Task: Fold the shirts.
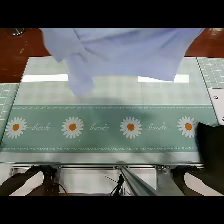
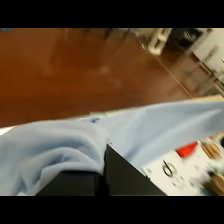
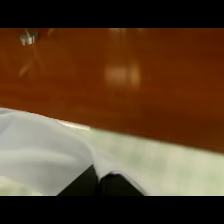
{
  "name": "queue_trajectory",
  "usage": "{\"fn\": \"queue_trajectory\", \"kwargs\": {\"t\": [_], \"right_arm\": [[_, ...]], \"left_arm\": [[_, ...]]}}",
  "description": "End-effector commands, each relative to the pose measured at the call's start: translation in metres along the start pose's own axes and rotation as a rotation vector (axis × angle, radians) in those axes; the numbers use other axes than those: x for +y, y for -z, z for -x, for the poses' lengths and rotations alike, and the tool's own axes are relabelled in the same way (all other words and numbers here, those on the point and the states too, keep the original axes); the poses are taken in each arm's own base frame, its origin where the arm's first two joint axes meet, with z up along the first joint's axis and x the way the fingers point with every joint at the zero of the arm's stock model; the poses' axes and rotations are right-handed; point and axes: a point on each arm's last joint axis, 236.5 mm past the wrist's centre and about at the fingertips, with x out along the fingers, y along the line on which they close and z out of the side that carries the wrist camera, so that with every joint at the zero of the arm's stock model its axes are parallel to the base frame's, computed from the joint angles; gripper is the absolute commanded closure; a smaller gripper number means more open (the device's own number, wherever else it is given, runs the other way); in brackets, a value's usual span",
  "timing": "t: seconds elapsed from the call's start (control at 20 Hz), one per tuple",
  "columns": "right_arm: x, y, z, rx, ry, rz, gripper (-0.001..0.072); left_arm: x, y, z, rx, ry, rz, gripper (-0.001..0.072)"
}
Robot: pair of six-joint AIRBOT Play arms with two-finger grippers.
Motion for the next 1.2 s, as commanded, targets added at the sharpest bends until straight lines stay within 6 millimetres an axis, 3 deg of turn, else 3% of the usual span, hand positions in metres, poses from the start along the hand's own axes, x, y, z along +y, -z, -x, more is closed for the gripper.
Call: {"fn": "queue_trajectory", "kwargs": {"t": [0.0,0.15,0.3,0.45,0.55,0.65,0.75,0.95,1.05,1.15], "right_arm": [[0.039,-0.028,0.089,-0.18,0.029,0.112,0.0686],[0.049,-0.027,0.147,-0.266,0.108,0.164,0.0686],[0.065,-0.022,0.187,-0.321,0.126,0.192,0.0686],[0.065,0.007,0.193,-0.225,0.141,0.166,0.0686],[0.058,0.036,0.181,-0.096,0.141,0.135,0.0686],[0.053,0.06,0.154,0.008,0.1,0.095,0.0686],[0.048,0.098,0.11,0.152,0.016,0.042,0.0686],[-0.014,0.192,0.005,0.348,0.043,-0.148,0.0686],[-0.05,0.234,-0.041,0.419,0.091,-0.215,0.0686],[-0.075,0.258,-0.082,0.489,0.11,-0.272,0.0686]], "left_arm": [[-0.059,-0.06,0.069,-0.186,-0.153,-0.226,0.0689],[-0.059,-0.069,0.14,-0.28,-0.438,-0.339,0.0689],[-0.072,-0.055,0.193,-0.292,-0.585,-0.408,0.0689],[-0.084,-0.026,0.214,-0.232,-0.614,-0.386,0.0688],[-0.071,0.003,0.213,-0.118,-0.635,-0.317,0.0688],[-0.039,0.036,0.2,0.034,-0.665,-0.244,0.0688],[0.009,0.074,0.174,0.179,-0.682,-0.143,0.0688],[0.105,0.186,0.101,0.425,-0.603,0.123,0.0688],[0.149,0.225,0.063,0.419,-0.581,0.161,0.0688],[0.186,0.248,0.029,0.374,-0.591,0.177,0.0688]]}}
